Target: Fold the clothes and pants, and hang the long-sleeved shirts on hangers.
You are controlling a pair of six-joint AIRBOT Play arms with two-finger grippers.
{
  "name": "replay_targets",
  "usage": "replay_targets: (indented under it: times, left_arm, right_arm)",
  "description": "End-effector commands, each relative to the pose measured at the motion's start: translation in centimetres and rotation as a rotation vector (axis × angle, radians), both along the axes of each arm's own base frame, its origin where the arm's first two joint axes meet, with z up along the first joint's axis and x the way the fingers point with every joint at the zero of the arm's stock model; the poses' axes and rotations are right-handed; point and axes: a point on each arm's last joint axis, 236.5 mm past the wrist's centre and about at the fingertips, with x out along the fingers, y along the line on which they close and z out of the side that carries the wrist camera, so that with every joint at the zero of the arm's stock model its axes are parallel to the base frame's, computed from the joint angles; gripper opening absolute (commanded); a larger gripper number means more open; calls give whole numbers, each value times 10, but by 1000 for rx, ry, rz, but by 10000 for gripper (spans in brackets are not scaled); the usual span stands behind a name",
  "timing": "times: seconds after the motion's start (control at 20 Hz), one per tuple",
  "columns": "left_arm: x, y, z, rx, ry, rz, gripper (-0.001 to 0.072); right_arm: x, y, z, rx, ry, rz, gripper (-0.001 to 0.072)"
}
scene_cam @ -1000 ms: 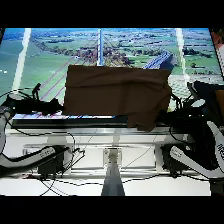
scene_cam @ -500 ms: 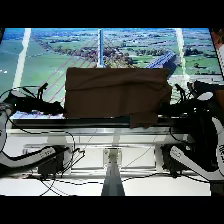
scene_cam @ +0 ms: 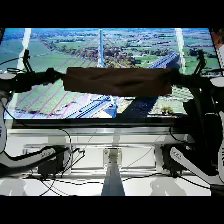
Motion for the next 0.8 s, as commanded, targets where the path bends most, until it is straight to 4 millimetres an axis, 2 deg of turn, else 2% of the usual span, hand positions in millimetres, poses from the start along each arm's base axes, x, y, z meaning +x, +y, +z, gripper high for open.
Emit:
replay_targets:
  times: [0.0, 0.1, 0.2, 0.25, 0.3, 0.35, 0.4, 0.5, 0.6, 0.75]
  left_arm:
    - [60, 30, 5, 25, -81, 329, 8]
    - [75, 27, 0, 2, -81, 388, 9]
    - [86, 16, -17, 20, -67, 389, 19]
    - [89, 9, -26, 34, -60, 371, 158]
    - [90, 2, -34, 56, -59, 337, 518]
    - [88, -4, -40, 66, -55, 305, 697]
    - [85, -9, -42, 82, -64, 261, 706]
    - [82, -3, -38, 95, -84, 216, 704]
    - [76, 17, -37, 84, -70, 195, 697]
    - [49, 61, -63, 237, 67, 110, 696]
  right_arm:
    - [74, -23, 21, -1, -124, -260, 10]
    - [98, -36, 3, -7, -104, -324, 11]
    - [114, -46, -26, -24, -64, -357, 13]
    - [116, -45, -41, -23, -35, -351, 97]
    - [113, -39, -53, -15, 2, -326, 341]
    - [108, -30, -62, -3, 36, -290, 601]
    - [103, -24, -67, -7, 55, -251, 643]
    - [94, -21, -73, -57, 69, -193, 643]
    - [87, -20, -78, -105, 81, -148, 643]
    - [78, -11, -82, -97, 113, -100, 624]
